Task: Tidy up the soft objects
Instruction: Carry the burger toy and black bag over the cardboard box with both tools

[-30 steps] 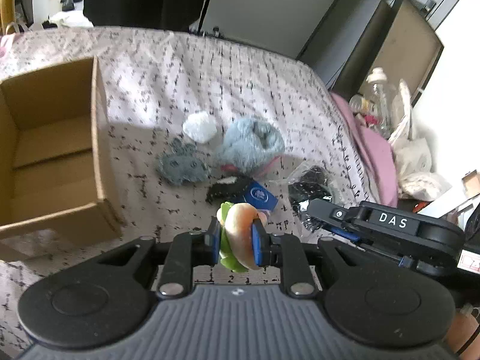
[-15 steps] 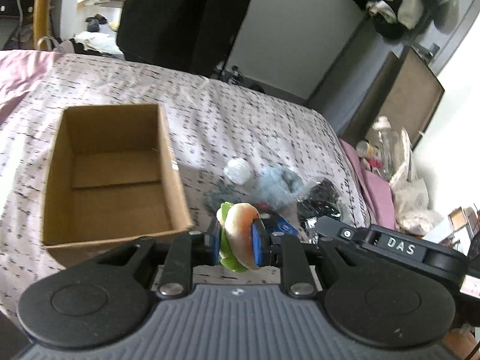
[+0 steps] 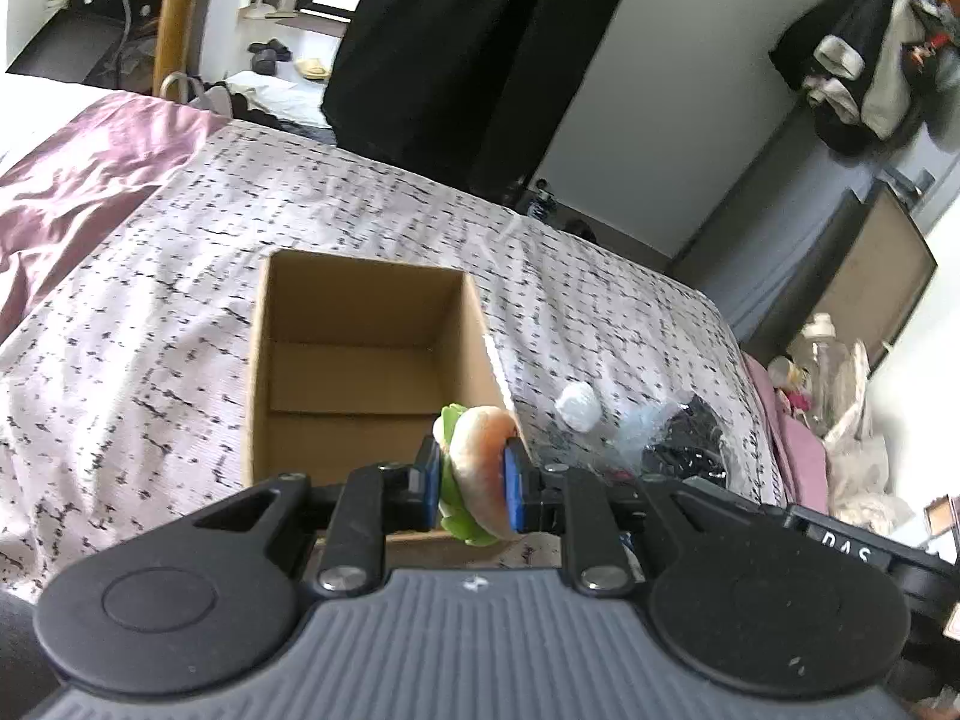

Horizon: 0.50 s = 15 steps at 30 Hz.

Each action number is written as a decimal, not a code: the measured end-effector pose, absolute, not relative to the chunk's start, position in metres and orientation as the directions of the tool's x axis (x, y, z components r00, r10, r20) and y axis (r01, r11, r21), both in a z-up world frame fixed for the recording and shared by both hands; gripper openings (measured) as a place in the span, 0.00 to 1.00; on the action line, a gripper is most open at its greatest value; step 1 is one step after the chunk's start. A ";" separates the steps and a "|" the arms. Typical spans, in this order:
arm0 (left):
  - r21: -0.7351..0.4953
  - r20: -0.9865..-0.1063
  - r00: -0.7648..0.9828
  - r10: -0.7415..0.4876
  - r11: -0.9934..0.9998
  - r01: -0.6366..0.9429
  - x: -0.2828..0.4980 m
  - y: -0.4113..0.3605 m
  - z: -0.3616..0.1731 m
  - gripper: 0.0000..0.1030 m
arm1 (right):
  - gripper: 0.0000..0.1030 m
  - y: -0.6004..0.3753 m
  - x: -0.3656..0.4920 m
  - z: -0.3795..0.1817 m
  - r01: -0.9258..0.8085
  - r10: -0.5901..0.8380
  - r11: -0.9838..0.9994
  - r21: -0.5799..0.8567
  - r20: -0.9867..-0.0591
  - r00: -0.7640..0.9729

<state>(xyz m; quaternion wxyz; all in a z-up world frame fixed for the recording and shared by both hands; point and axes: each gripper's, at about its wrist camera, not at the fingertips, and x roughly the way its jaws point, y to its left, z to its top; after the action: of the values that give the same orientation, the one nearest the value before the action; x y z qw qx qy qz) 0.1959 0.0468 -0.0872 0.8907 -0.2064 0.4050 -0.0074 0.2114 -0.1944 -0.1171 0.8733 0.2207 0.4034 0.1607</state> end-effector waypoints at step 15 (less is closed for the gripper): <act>-0.390 -0.763 0.629 -0.148 0.882 -0.265 0.209 0.097 -0.117 0.24 | 0.21 -0.138 0.232 -0.121 -0.164 0.473 0.866 0.473 -0.667 0.575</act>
<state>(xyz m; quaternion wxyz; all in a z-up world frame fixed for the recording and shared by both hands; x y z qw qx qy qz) 0.2094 0.0974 -0.1167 0.8698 -0.2406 0.4295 0.0337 0.2318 -0.1378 -0.1206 0.8682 0.1831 0.4231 0.1834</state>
